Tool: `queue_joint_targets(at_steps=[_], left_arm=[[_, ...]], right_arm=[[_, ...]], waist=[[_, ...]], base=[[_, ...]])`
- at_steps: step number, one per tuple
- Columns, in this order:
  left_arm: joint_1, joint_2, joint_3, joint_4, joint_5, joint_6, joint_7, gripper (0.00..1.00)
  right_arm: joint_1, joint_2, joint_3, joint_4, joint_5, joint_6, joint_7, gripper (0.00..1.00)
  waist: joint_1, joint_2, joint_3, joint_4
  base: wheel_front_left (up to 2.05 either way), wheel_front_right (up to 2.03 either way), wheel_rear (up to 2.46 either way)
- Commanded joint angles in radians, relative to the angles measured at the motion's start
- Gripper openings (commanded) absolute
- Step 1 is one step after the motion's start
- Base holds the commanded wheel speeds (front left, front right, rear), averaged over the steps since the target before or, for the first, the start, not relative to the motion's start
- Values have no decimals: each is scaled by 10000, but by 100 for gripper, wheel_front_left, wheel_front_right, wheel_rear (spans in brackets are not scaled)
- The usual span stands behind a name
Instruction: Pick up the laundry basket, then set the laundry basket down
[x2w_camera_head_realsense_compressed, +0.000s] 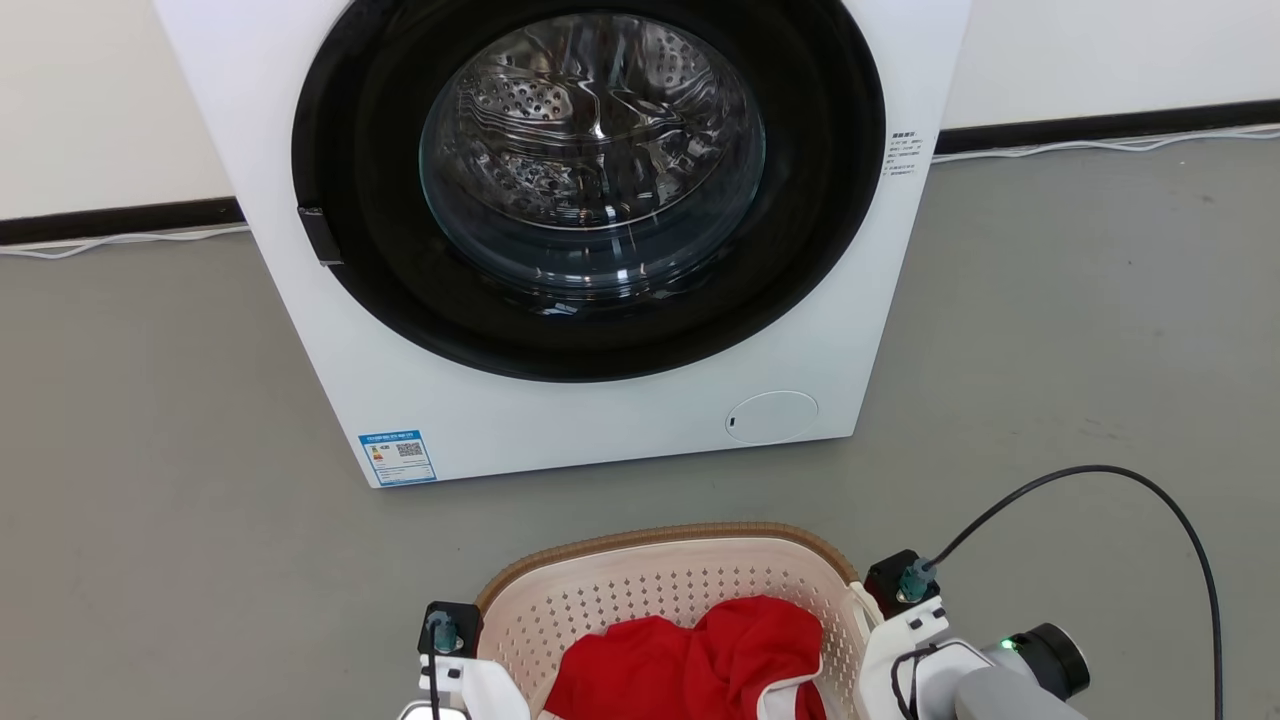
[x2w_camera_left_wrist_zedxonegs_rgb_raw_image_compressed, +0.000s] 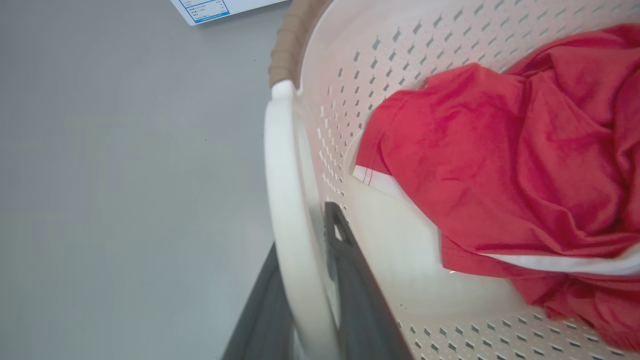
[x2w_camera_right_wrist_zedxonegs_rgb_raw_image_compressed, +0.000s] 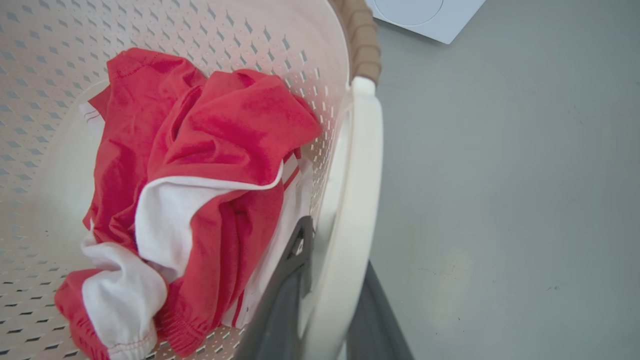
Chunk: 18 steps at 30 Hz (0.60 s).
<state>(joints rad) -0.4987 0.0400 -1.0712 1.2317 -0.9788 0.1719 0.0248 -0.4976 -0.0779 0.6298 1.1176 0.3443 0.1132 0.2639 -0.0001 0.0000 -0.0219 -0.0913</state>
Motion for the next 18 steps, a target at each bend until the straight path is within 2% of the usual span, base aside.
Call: queue_joint_targets(at_steps=[1, 18], left_arm=[[-451, 103, 81, -107, -4, 130, -235, 0], [-537, 103, -296, -139, -411, 192, -316, 0]], right_arm=[[-115, 277, 211, -233, -21, 175, -95, 0], [-92, 277, 183, -282, -29, 175, -89, 0]], waist=[[1, 0, -3, 2], [1, 0, 147, -5]], base=[[0, 0, 0], [0, 0, 0]])
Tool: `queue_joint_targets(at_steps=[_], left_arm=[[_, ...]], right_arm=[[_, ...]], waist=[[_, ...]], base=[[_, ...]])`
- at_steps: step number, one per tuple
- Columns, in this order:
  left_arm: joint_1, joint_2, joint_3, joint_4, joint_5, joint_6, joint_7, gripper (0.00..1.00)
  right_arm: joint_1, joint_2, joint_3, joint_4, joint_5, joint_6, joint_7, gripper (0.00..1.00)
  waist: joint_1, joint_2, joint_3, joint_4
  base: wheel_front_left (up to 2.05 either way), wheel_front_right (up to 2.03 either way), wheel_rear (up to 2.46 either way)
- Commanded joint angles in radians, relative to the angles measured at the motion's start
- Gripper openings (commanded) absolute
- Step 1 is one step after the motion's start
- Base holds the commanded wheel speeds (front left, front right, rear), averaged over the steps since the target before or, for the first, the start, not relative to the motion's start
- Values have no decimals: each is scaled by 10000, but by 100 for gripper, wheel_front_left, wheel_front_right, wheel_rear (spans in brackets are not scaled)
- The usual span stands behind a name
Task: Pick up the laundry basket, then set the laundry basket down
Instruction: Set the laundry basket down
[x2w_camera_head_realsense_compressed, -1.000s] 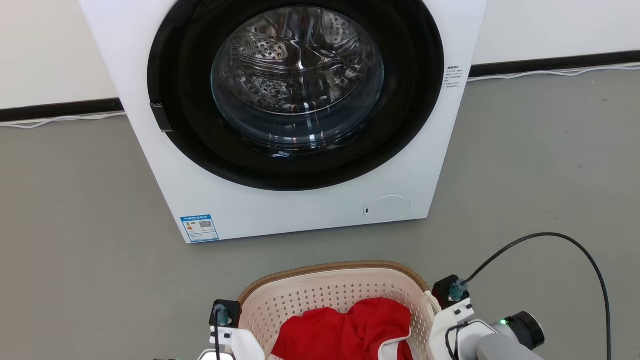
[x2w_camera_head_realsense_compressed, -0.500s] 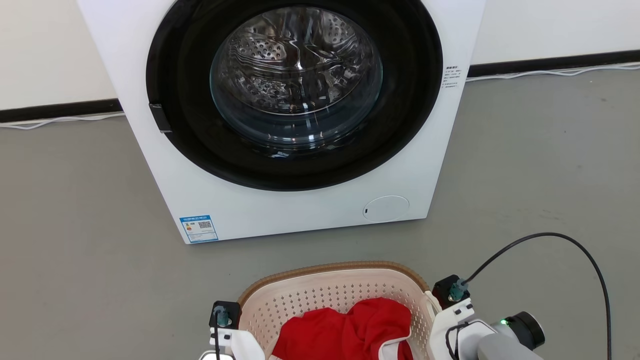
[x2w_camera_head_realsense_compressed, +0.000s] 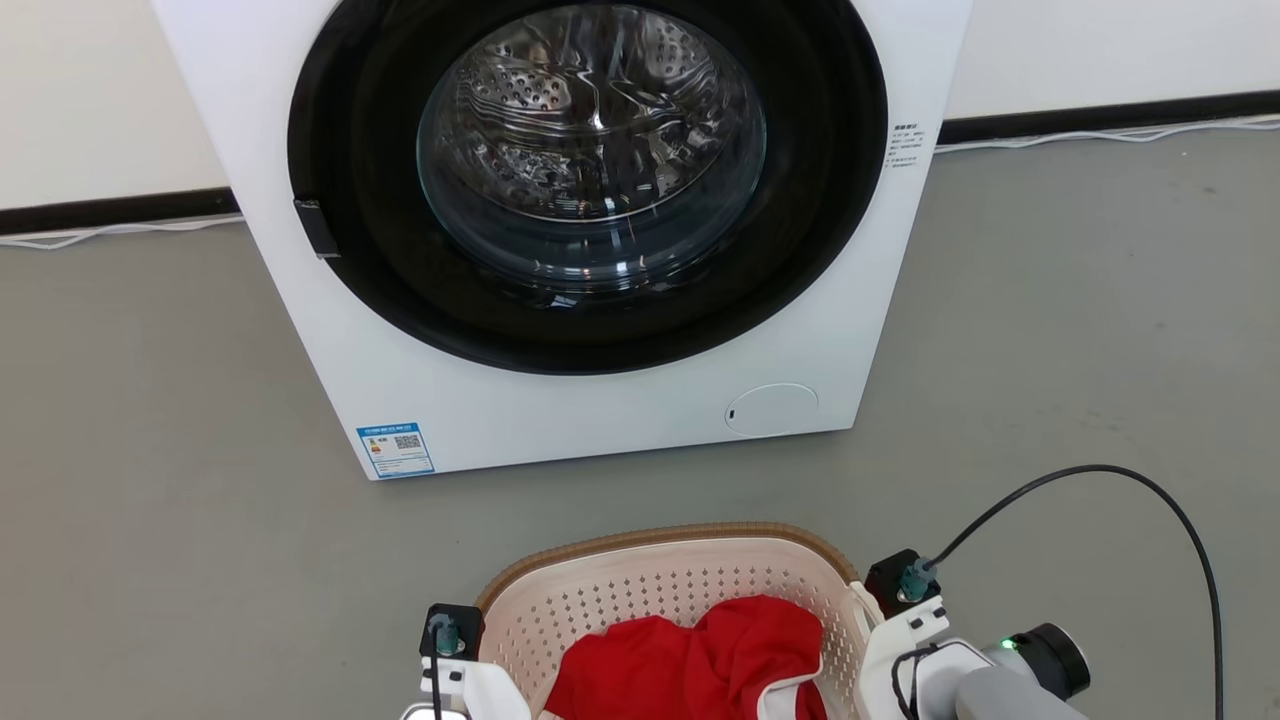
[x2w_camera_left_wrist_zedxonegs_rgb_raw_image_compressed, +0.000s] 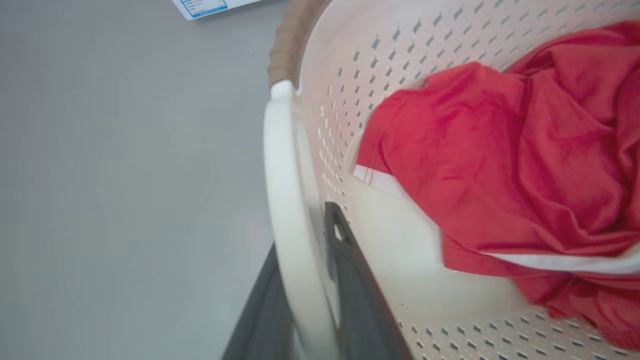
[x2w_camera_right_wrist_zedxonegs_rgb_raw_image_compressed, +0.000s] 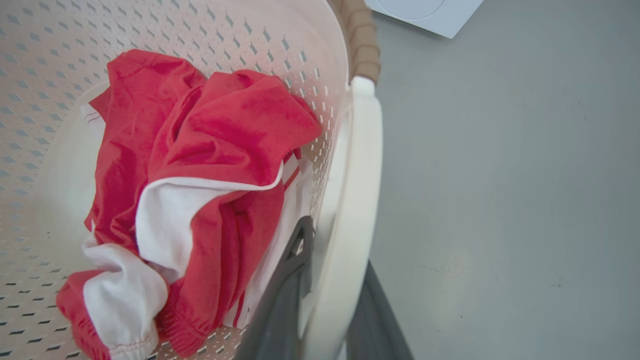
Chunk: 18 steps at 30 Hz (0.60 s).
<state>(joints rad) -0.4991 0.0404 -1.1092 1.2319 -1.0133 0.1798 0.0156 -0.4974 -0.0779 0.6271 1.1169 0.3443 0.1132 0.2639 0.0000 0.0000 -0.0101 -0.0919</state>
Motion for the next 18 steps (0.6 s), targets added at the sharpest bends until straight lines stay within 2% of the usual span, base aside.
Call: queue_joint_targets(at_steps=[1, 9, 18], left_arm=[[-542, 99, 68, -145, -90, 121, -237, 0], [-928, 99, -8, -41, -197, 110, -311, 0], [-2710, 124, 195, 232, -167, 90, -956, 0]], right_arm=[[-95, 277, 200, -274, -38, 175, -105, 0], [-341, 277, 0, -265, -133, 175, -394, 0], [-1785, 277, -768, -267, -516, 175, -1357, 0]], waist=[[0, 0, 62, 1], [0, 0, 661, 39], [0, 0, 2890, 180]], base=[[0, 0, 0], [0, 0, 0], [0, 0, 0]])
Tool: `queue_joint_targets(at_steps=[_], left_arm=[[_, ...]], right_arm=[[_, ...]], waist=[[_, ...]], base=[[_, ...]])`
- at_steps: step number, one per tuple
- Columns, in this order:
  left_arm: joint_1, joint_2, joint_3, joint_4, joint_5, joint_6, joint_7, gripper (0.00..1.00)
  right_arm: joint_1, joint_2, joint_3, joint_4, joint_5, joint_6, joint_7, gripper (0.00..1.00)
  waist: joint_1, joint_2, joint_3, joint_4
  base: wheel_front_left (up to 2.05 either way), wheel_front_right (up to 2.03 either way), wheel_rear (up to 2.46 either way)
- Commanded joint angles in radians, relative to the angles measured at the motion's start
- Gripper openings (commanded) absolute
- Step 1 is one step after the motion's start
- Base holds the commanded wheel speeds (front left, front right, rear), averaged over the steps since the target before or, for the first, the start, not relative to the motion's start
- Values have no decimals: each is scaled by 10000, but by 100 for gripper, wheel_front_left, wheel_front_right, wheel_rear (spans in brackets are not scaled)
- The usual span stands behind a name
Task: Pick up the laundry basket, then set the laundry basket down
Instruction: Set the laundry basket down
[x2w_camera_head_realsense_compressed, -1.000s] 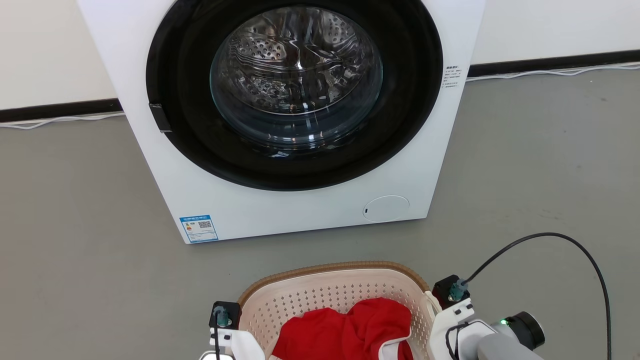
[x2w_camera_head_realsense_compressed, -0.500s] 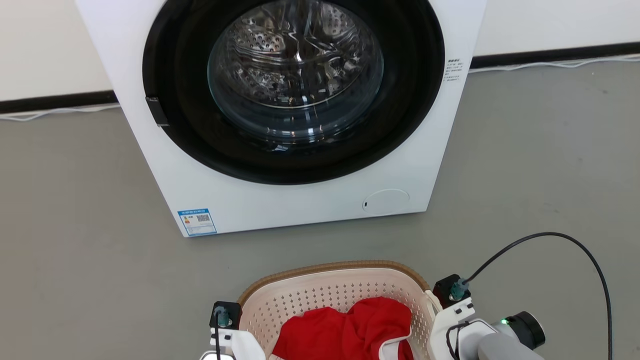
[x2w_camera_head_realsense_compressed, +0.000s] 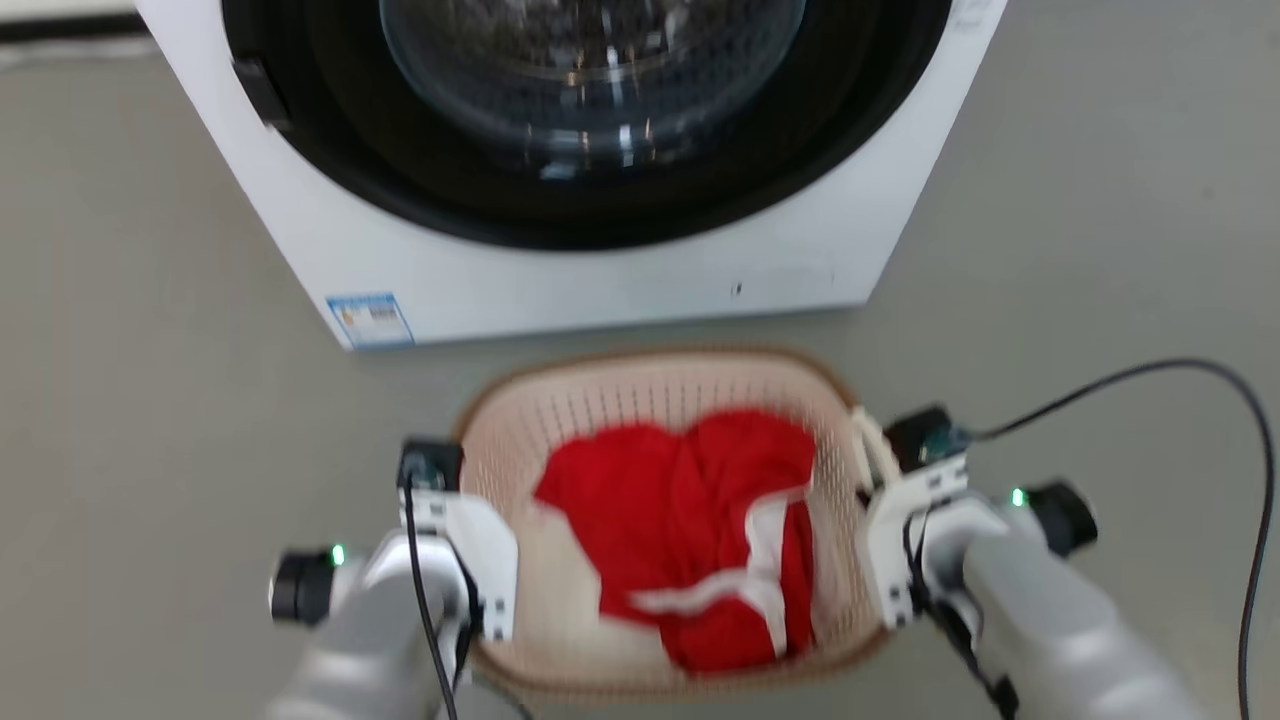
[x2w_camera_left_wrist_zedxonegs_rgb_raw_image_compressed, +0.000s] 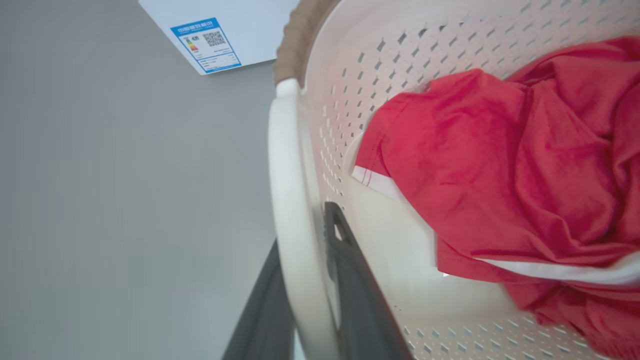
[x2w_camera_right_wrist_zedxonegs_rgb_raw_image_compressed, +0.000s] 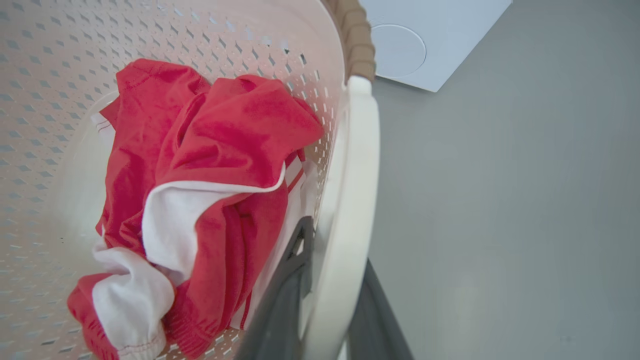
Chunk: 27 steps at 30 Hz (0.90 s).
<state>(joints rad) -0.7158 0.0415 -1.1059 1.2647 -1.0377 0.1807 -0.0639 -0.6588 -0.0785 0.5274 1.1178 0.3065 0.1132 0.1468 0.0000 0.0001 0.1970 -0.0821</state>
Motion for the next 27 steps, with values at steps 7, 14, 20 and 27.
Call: queue_joint_targets(at_steps=[7, 14, 20, 27], left_arm=[[-2247, 279, 298, 27, 216, 21, -791, 0], [-3744, 528, 626, 110, 256, 236, -1694, 0], [-4578, 652, 833, 109, 406, 367, -1944, 0], [-4792, 823, 1283, -941, 1016, 844, -1974, 0]], right_arm=[[-1745, 283, -212, -296, -454, 175, -1052, 0], [-3209, 283, -602, -13, -863, 175, -2009, 0], [-4096, 283, -1129, 377, -1358, 175, -2776, 0], [-4409, 283, -1692, 852, -1804, 175, -3328, 0]], waist=[[0, -1, 3078, 243], [0, -1, 5364, 339], [0, -1, 6670, 393], [0, -1, 7281, 561]], base=[[0, 0, 0], [0, 0, 0], [0, 0, 0], [0, 0, 0]])
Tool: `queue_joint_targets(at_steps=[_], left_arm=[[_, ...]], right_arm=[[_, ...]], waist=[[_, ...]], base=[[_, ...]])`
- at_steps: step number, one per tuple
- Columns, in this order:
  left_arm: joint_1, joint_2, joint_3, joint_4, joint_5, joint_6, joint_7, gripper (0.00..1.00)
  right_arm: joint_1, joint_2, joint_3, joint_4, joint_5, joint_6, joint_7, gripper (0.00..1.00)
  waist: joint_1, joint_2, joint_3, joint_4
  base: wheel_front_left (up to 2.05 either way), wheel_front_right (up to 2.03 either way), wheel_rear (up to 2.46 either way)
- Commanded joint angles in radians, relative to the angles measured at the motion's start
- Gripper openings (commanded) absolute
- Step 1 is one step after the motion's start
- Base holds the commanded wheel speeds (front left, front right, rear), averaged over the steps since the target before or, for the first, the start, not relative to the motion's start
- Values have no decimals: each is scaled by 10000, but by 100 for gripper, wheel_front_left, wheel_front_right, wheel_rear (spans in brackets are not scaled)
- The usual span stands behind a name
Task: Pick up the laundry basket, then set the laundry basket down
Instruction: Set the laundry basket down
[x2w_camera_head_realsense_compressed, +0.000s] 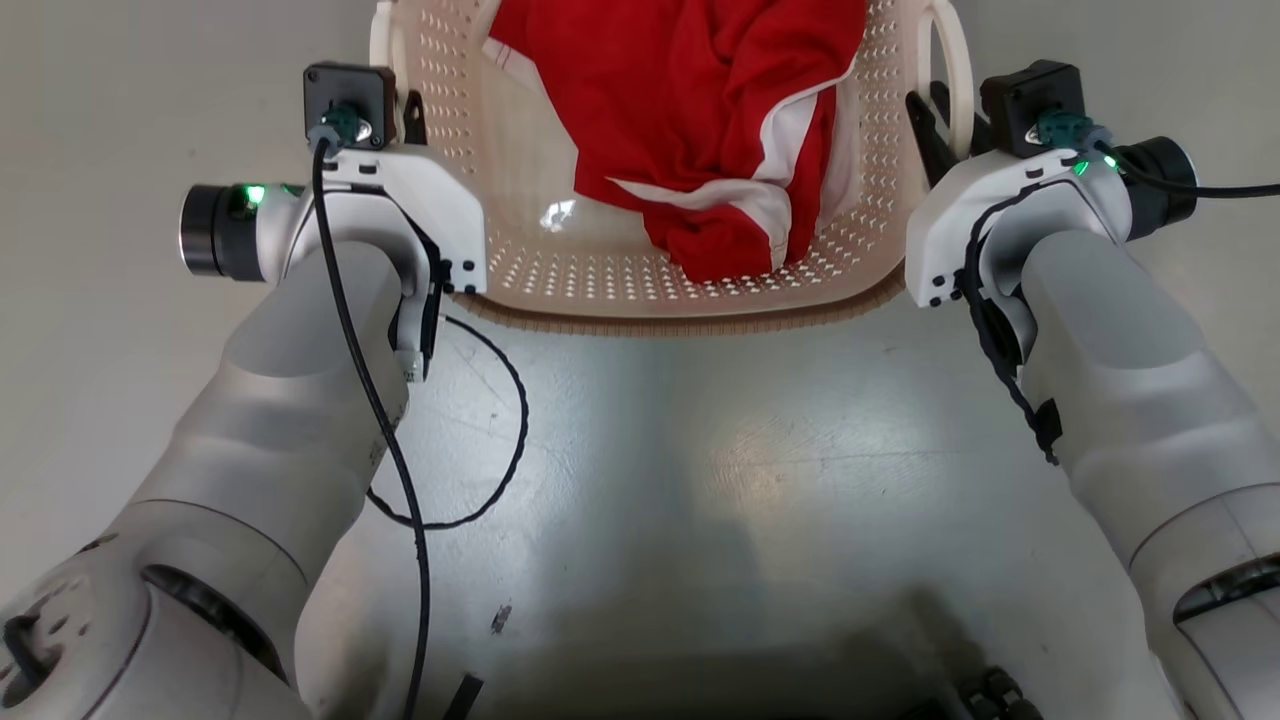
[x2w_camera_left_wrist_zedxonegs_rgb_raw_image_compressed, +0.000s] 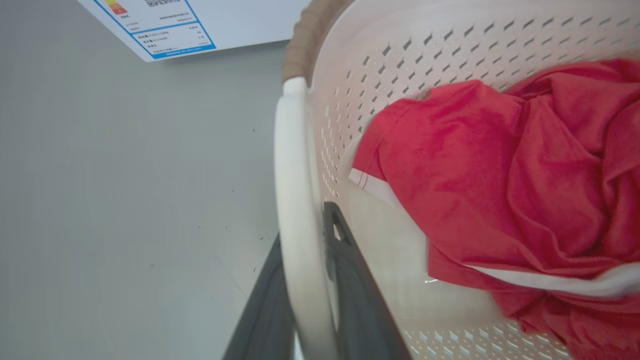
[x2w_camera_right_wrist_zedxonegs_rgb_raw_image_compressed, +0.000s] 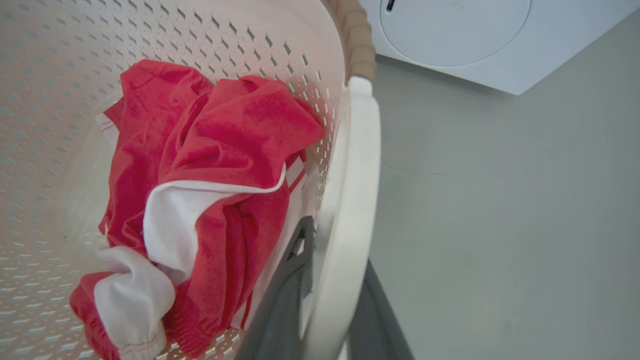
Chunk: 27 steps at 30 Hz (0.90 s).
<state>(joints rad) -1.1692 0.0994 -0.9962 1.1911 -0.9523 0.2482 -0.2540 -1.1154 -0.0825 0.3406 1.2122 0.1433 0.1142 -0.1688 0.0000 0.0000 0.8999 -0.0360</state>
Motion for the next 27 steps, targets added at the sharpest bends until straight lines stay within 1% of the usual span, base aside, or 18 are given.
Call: queue_joint_targets(at_steps=[1, 4, 8, 15, 22, 23, 24, 25, 26, 27], left_arm=[[-258, 244, 186, -205, 163, 169, -74, 0], [-84, 350, 459, -662, 483, 347, -75, 0], [152, 411, 759, -1017, 825, 445, -76, 0], [332, 397, 1115, -1174, 1198, 354, -77, 0], [292, 251, 1250, -817, 1328, 173, -77, 0], [278, 231, 1269, -764, 1336, 148, -77, 5], [265, 212, 1287, -714, 1346, 126, -77, 20], [258, 193, 1307, -656, 1343, 89, -77, 20], [242, 173, 1349, -602, 1329, 87, -77, 67], [232, 149, 1418, -559, 1297, 102, -77, 100]], right_arm=[[157, 323, 176, -91, -172, 165, -171, 0], [134, 323, -24, 33, -340, 165, -298, 0], [138, 323, -195, 108, -491, 165, -364, 0], [73, 323, -499, 192, -731, 165, -417, 0], [89, 323, -839, 287, -971, 165, -382, 0], [103, 323, -901, 307, -997, 165, -351, 14], [111, 323, -950, 322, -1040, 165, -322, 27], [117, 323, -1041, 340, -1068, 165, -287, 41], [134, 323, -1120, 356, -1088, 165, -258, 86], [151, 323, -1171, 365, -1121, 165, -247, 100]], waist=[[0, 0, 252, 101], [0, 0, 368, 153], [0, 0, 450, 196], [0, 0, 553, 223], [0, 0, 549, 219], [0, 0, 540, 218], [0, 0, 531, 216], [0, 0, 520, 209], [0, 0, 509, 211], [0, 0, 495, 219]], base=[[0, 0, 0], [0, 0, 0], [0, 0, 0], [0, 0, 0], [0, 0, 0], [0, 0, 0], [0, 0, 0], [0, 0, 0], [0, 0, 0], [0, 0, 0]])
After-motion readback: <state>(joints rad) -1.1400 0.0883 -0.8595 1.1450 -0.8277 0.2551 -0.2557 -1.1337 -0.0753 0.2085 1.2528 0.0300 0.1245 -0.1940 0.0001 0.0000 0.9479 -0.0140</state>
